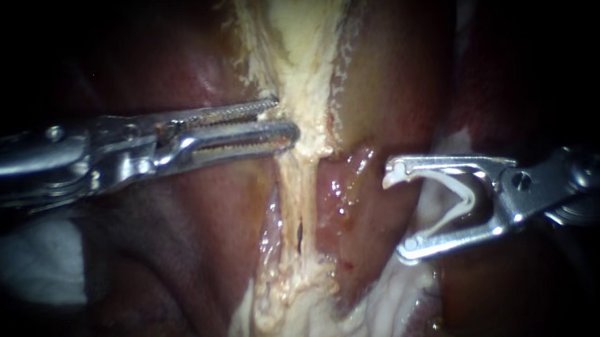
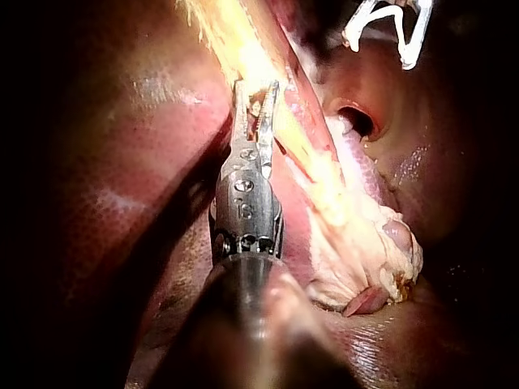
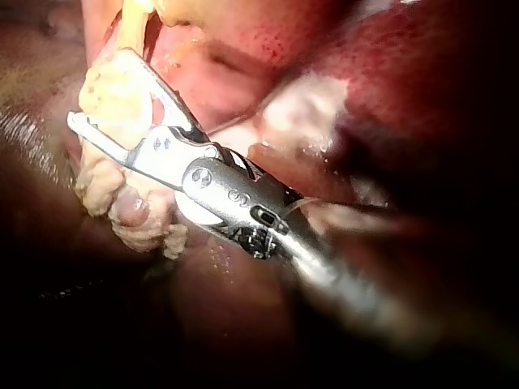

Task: Grabbing gallbladder

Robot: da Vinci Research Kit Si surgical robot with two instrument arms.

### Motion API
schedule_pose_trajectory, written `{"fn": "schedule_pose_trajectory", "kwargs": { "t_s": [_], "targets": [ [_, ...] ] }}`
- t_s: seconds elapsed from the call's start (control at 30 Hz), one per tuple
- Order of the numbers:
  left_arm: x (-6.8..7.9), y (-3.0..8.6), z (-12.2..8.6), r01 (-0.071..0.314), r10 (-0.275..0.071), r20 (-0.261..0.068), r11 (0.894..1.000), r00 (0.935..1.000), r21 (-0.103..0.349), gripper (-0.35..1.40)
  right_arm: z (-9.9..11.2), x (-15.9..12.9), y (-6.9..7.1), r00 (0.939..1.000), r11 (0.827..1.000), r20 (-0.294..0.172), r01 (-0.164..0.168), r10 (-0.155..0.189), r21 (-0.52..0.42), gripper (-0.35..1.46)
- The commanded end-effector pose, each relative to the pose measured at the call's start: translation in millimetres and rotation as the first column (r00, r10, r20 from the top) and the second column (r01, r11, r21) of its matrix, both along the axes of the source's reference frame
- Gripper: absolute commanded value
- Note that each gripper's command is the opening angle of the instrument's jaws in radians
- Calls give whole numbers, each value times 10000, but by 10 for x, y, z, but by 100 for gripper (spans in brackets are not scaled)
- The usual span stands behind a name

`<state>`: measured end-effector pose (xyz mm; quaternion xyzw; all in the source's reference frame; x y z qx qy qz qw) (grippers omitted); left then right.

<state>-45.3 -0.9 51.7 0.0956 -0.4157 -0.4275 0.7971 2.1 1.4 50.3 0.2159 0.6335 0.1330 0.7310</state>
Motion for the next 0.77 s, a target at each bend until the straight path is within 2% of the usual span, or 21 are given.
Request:
{"fn": "schedule_pose_trajectory", "kwargs": {
  "t_s": [0.03, 0.23, 0.77],
  "targets": [
    [1, 0, -1, 12, -12, -41, 10000, 10000, 57, -35, 0, 0, 0, 10000, 10000, 0, -6, 6, 1, 56],
    [6, -2, -5, 93, -82, -282, 9992, 9996, 383, -35, 0, 0, 0, 10000, 10000, -2, -5, 5, 1, 56],
    [3, -6, -14, 94, -84, -205, 9987, 9998, 501, -35, 0, 0, 0, 10000, 10000, -3, -3, 3, 1, 56]
  ]
}}
